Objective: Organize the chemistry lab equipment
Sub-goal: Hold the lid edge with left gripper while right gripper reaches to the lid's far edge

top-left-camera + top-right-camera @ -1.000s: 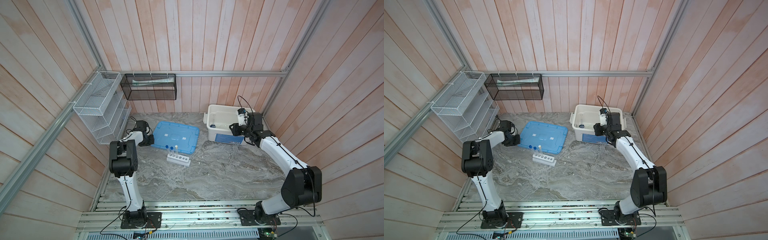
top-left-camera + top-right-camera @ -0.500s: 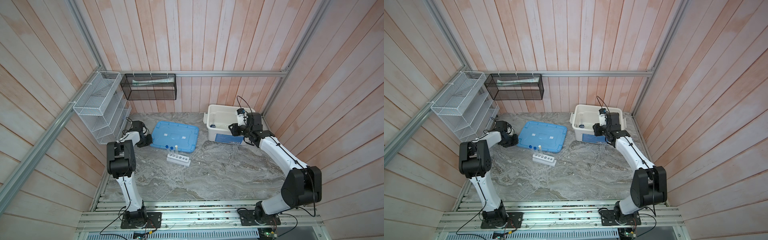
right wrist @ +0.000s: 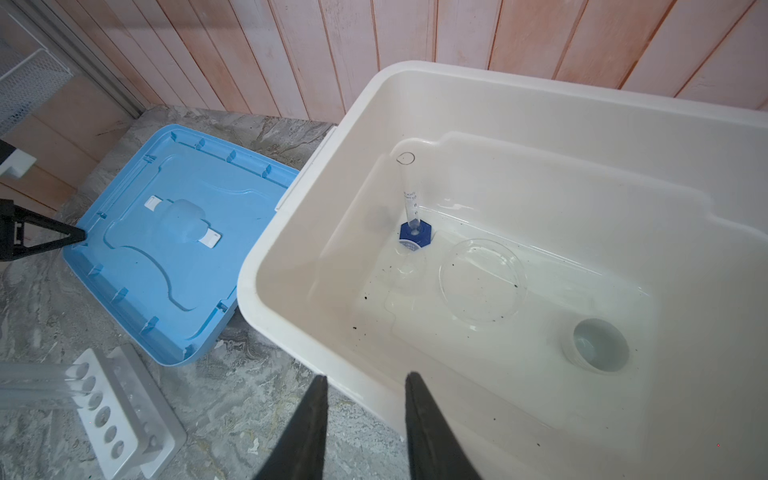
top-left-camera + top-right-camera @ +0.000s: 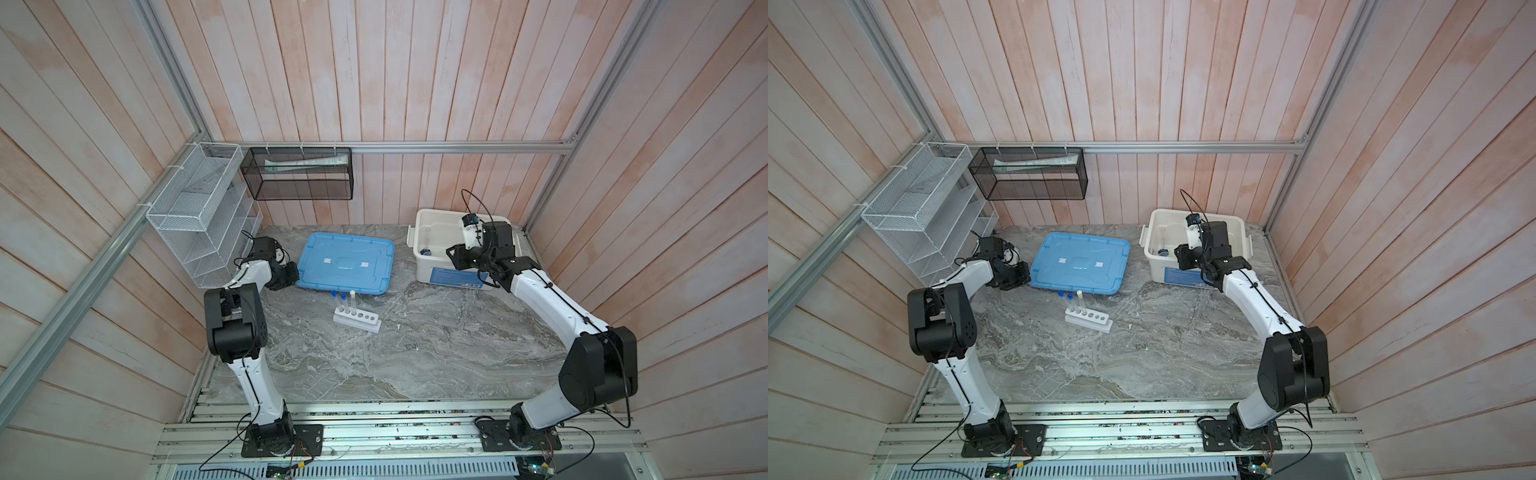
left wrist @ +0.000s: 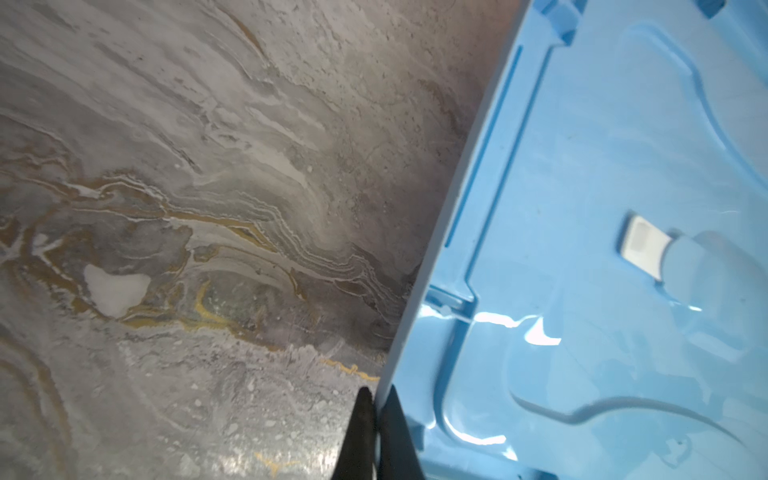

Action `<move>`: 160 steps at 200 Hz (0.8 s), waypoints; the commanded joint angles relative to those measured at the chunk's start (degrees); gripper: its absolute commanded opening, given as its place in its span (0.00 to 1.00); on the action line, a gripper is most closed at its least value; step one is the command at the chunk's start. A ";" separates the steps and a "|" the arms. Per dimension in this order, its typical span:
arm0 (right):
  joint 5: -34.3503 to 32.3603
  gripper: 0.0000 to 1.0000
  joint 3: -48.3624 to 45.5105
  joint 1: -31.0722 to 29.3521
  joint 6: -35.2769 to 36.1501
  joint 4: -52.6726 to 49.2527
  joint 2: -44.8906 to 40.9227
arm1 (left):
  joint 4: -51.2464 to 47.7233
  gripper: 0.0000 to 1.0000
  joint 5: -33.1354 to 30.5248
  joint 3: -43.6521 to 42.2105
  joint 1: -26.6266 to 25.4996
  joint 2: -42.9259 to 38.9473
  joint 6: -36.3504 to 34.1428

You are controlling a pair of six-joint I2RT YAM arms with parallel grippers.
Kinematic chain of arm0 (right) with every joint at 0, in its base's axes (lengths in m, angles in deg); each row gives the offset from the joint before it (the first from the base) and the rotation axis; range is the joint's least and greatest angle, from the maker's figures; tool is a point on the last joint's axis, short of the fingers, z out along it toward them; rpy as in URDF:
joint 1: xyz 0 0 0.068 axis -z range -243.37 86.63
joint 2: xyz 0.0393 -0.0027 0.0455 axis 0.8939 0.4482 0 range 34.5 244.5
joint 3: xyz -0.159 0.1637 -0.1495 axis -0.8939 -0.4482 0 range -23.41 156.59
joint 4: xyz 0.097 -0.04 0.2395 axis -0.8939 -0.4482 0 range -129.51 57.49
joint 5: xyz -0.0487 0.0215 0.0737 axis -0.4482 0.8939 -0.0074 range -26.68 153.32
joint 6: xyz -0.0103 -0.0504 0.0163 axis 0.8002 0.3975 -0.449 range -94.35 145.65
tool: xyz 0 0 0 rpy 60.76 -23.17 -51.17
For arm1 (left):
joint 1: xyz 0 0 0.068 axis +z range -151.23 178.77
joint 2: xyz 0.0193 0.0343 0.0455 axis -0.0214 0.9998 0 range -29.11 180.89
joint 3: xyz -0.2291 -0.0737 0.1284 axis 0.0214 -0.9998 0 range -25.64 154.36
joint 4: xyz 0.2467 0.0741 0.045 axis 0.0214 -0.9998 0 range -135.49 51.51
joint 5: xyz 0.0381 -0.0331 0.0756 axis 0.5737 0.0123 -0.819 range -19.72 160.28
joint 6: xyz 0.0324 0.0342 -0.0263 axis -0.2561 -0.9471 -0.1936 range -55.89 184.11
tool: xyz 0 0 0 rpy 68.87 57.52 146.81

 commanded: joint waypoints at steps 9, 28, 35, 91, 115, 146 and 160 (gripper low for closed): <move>4.43 0.35 2.88 -1.19 -2.13 0.24 1.98 | -0.37 0.00 3.14 1.59 0.70 -3.81 0.41; 10.15 0.38 3.26 -1.45 -3.54 1.64 2.82 | -0.61 0.00 3.38 1.59 0.98 -4.89 0.23; 11.68 0.39 3.46 -1.69 -4.02 2.07 3.32 | -0.72 0.00 2.93 1.65 1.07 -5.06 0.11; 19.48 0.58 5.16 -6.41 -3.99 2.62 7.70 | -2.30 0.00 3.23 3.03 1.85 -6.19 -0.60; 22.93 0.59 5.06 -7.08 -5.40 4.47 9.19 | -2.41 0.00 3.81 2.79 1.96 -7.26 -0.52; 25.56 0.61 5.17 -7.33 -6.97 6.62 11.61 | -2.99 0.00 4.38 3.49 1.96 -8.49 -0.73; 25.92 0.61 4.80 -7.69 -7.53 7.69 12.64 | -3.33 0.00 4.30 3.53 1.96 -9.17 -0.90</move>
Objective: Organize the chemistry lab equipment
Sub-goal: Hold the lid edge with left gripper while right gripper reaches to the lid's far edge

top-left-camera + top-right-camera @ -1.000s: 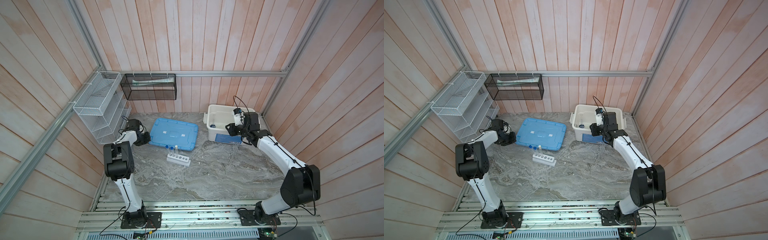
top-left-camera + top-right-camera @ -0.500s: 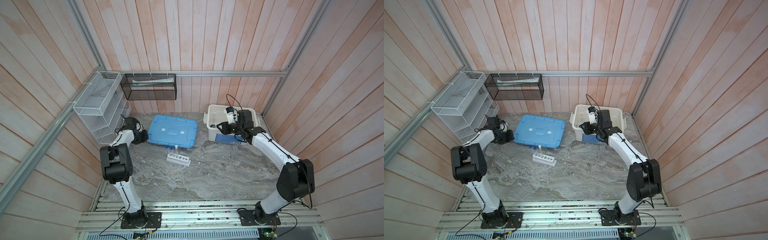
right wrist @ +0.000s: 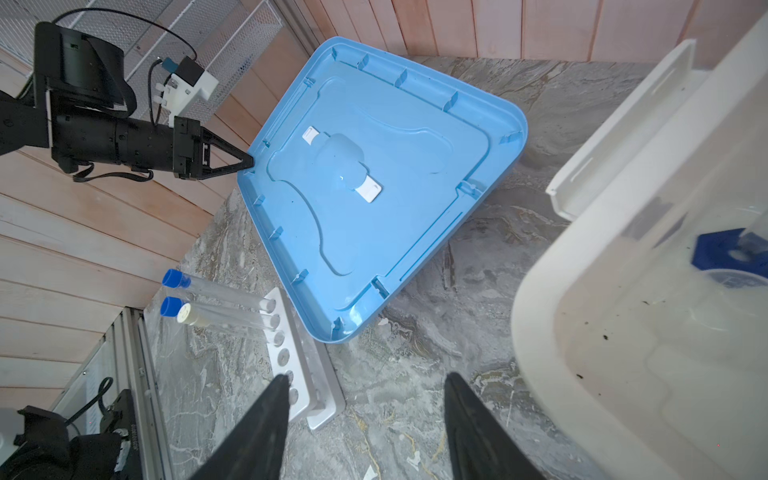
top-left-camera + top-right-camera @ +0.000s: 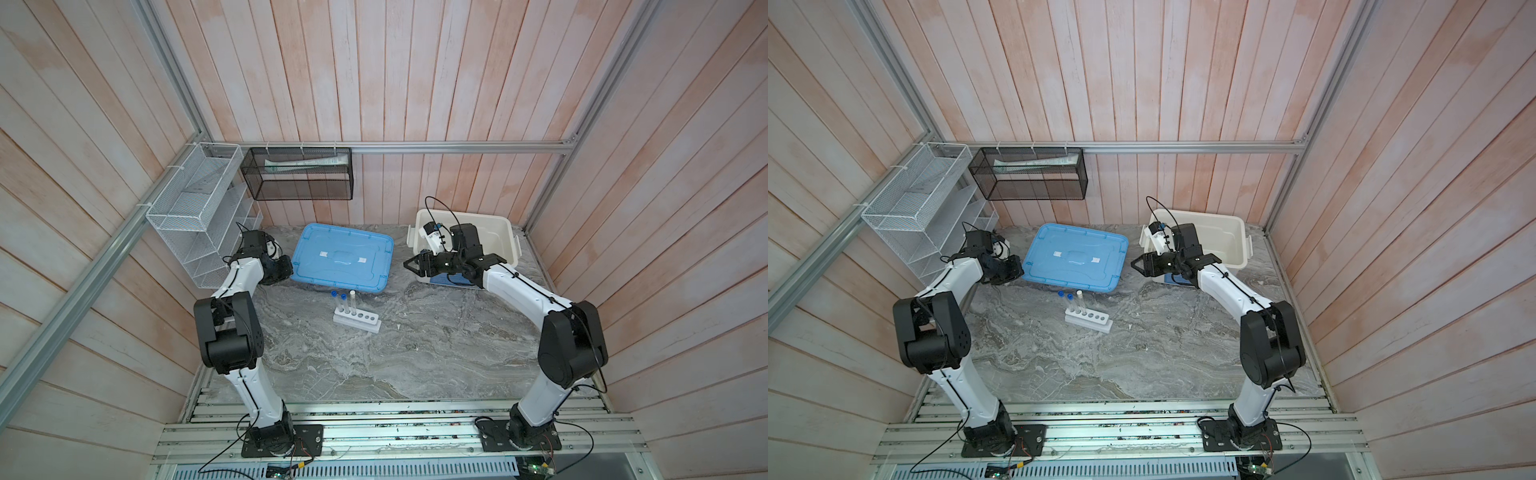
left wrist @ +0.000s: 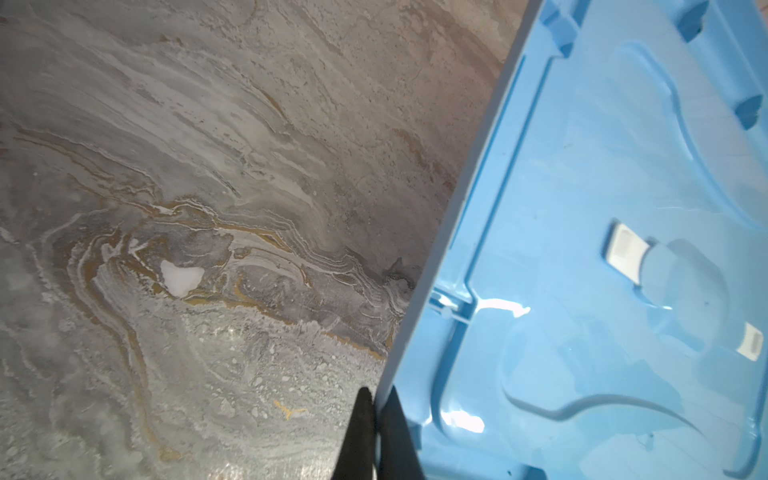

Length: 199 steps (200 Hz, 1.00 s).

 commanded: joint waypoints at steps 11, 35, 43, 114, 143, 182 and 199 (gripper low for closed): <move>3.57 0.61 1.16 -0.79 -1.77 3.22 2.76 | 0.11 0.00 2.89 2.12 0.47 -3.92 -0.36; 4.70 0.70 1.15 -1.32 -3.15 5.33 3.90 | 0.25 0.00 3.70 1.62 0.47 -5.16 -0.63; 5.38 0.75 1.23 -1.36 -4.03 6.53 4.08 | 0.44 0.00 3.86 1.29 0.47 -5.63 -0.54; 10.23 0.81 0.14 -1.72 -9.41 13.63 6.15 | 0.40 0.00 4.59 -0.19 0.65 -8.59 -0.80; 10.42 0.80 0.00 -1.89 -9.79 14.57 6.57 | 0.19 0.00 5.31 -0.21 0.64 -9.23 -0.72; 11.22 0.80 -0.30 -1.85 -11.22 16.63 7.35 | -0.16 0.00 5.76 -0.62 0.65 -10.34 -0.88; 11.60 0.80 0.39 -1.98 -12.00 17.81 7.85 | -0.52 0.00 6.06 -0.56 0.65 -10.54 -0.89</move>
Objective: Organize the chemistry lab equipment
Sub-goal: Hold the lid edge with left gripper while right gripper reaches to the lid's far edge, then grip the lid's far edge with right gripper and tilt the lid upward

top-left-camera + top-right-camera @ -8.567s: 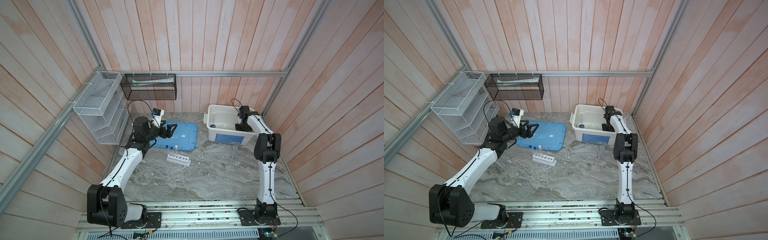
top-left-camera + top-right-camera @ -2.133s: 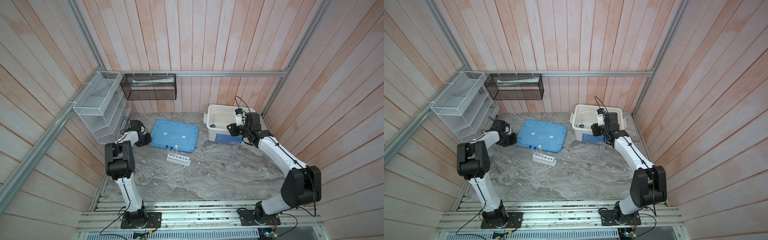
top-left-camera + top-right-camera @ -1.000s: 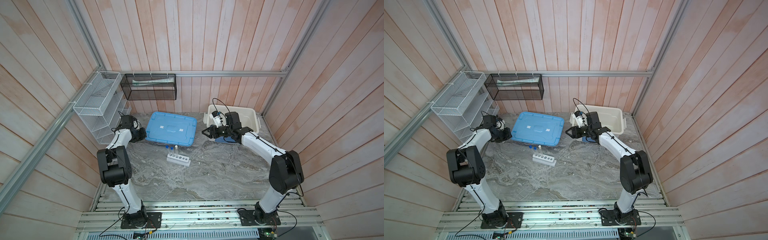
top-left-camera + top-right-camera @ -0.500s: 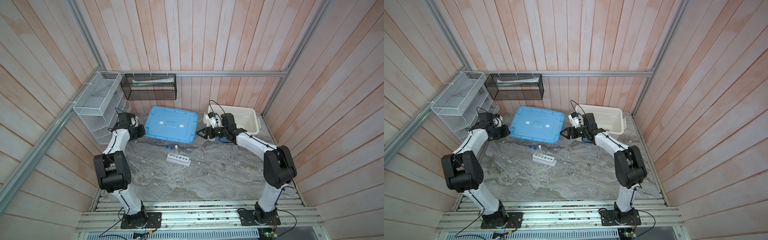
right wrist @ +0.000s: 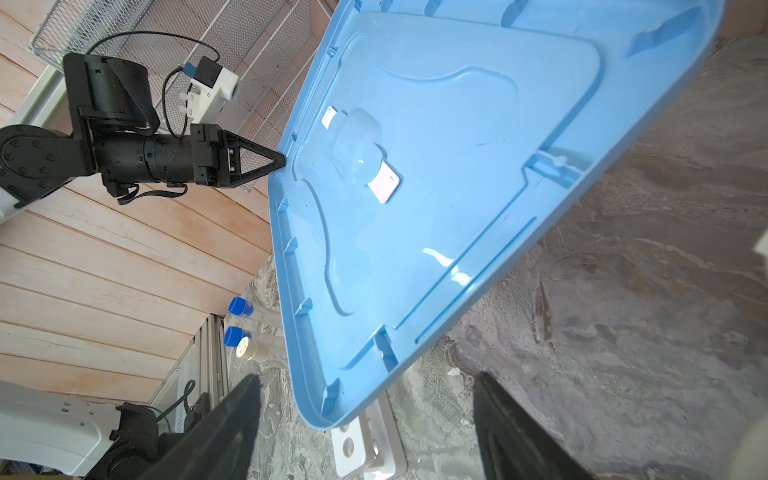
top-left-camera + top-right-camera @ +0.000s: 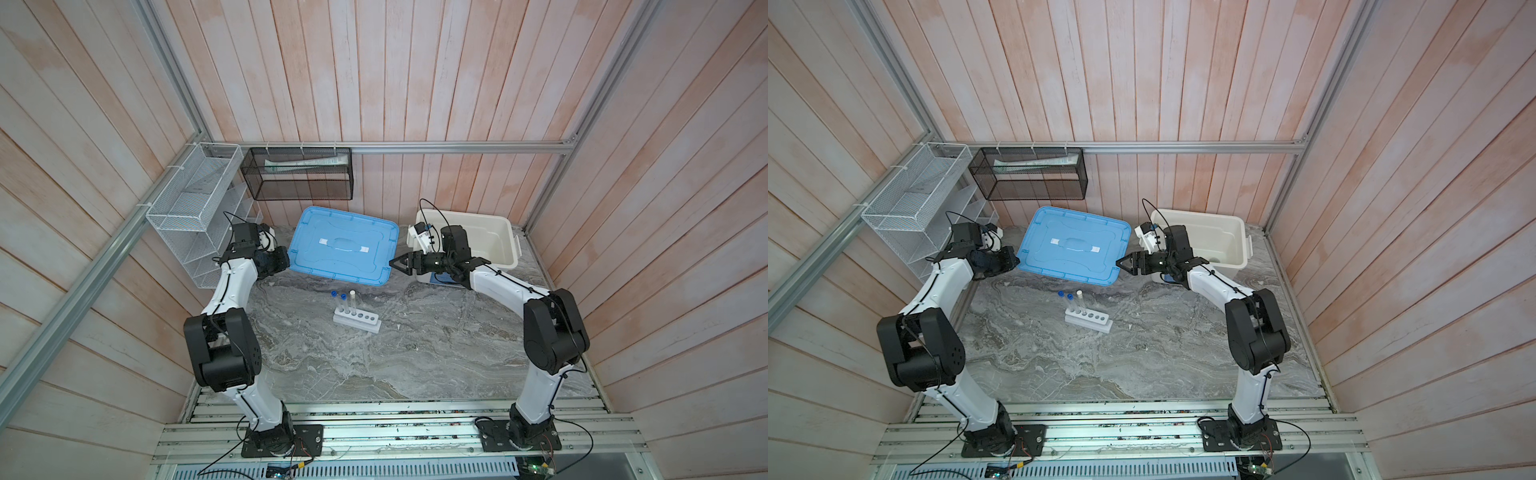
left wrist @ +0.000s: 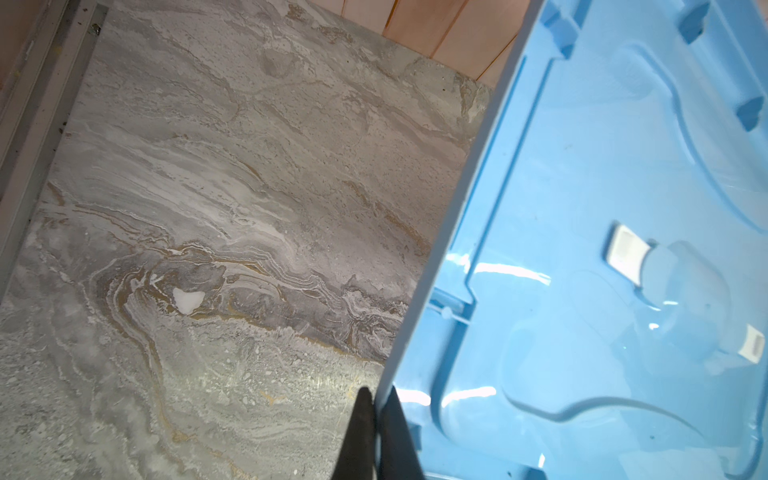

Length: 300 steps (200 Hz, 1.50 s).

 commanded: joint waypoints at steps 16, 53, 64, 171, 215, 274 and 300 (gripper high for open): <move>1.94 0.80 1.36 -0.55 -2.33 3.99 2.46 | -0.10 0.00 3.11 -0.50 0.43 -2.91 -0.02; 2.75 0.78 2.14 -1.01 -4.16 6.04 4.27 | -0.40 0.00 3.15 -0.73 0.43 -3.52 -0.21; 3.33 0.78 2.22 -1.25 -4.73 6.77 4.51 | -0.28 0.00 3.13 -0.87 0.43 -3.72 -0.22; 5.40 0.59 5.45 -2.69 -9.06 13.20 6.52 | -0.10 0.00 4.94 -1.59 0.43 -4.90 -0.22; 5.80 0.49 6.48 -2.83 -11.20 15.76 7.02 | -0.15 0.00 5.58 -1.59 0.42 -5.19 -0.13; 6.04 0.33 6.26 -3.21 -14.22 18.99 7.54 | 0.21 0.00 5.88 -2.47 -0.60 -5.37 0.04; 5.98 0.26 6.06 -3.46 -15.42 19.74 7.44 | 0.20 0.02 5.77 -2.48 -0.98 -5.41 0.05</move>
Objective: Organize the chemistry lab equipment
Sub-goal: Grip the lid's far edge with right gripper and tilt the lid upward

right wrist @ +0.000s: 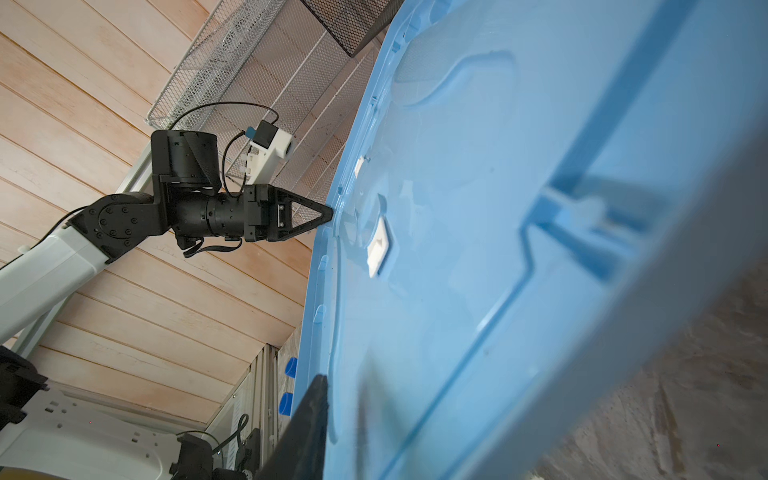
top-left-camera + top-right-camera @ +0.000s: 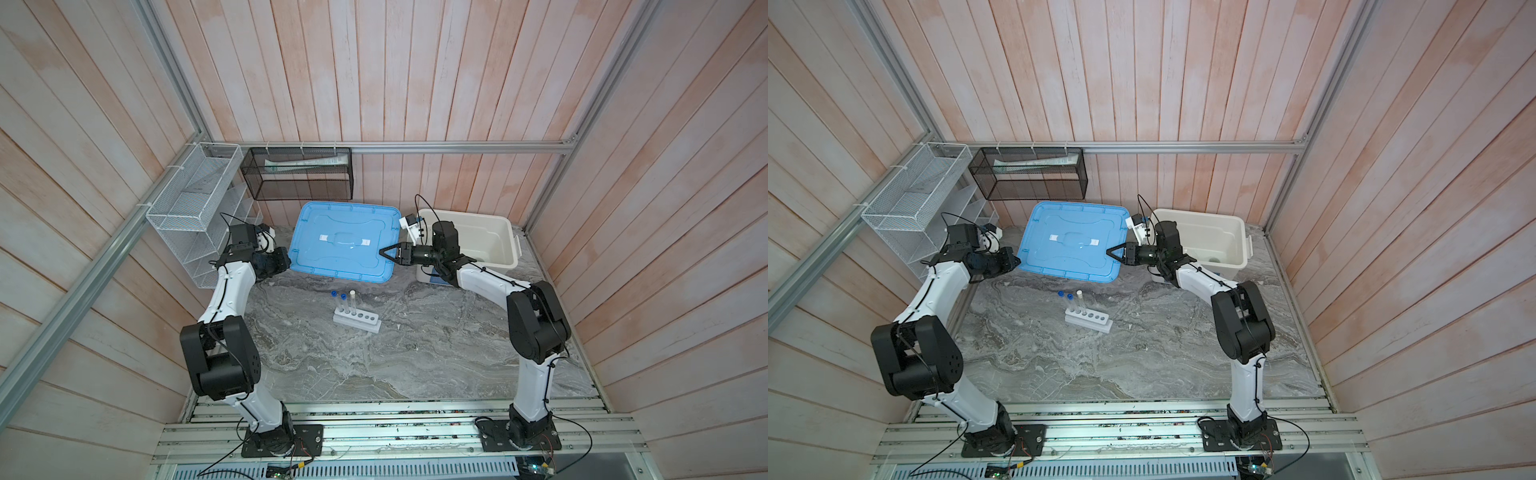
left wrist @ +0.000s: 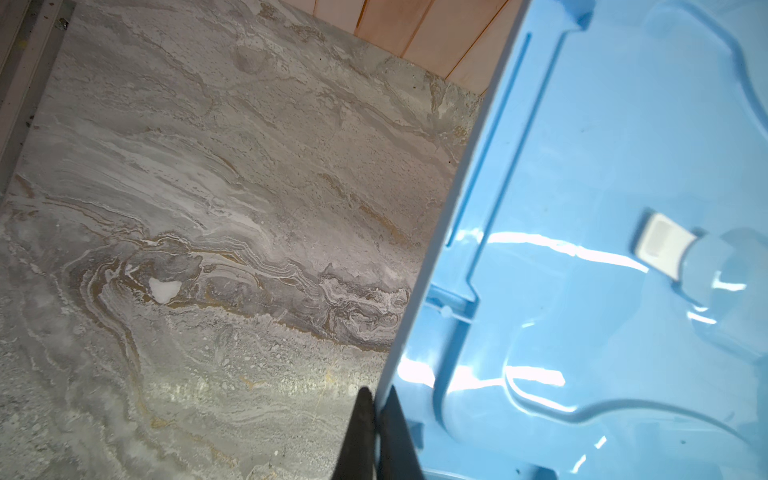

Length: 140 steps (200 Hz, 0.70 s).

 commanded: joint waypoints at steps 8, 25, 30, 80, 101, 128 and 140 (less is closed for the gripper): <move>1.08 0.23 1.12 -0.97 -1.72 3.77 0.88 | 0.95 0.04 2.51 -0.46 -1.00 -2.28 0.03; 1.13 0.18 0.69 -0.96 -2.48 4.25 0.53 | 0.92 0.10 2.48 -0.26 -1.11 -2.35 0.06; 1.11 0.17 0.48 -0.97 -2.71 4.42 0.37 | 0.88 0.11 2.52 -0.22 -1.09 -2.42 0.10; 0.20 0.10 -0.65 -0.91 -3.52 5.11 -1.31 | 0.80 0.24 2.60 0.16 -1.44 -2.84 0.11; -0.70 0.09 0.27 -0.99 -2.07 3.12 -2.07 | 0.61 0.31 2.47 0.27 -1.53 -3.22 0.11; -2.97 0.05 5.31 -0.97 4.36 -6.96 -2.60 | 0.53 0.40 1.93 0.50 -1.53 -4.17 0.37; -5.47 0.03 7.34 -0.93 8.03 -11.67 -3.56 | 0.05 0.44 1.64 0.98 -1.53 -4.41 0.29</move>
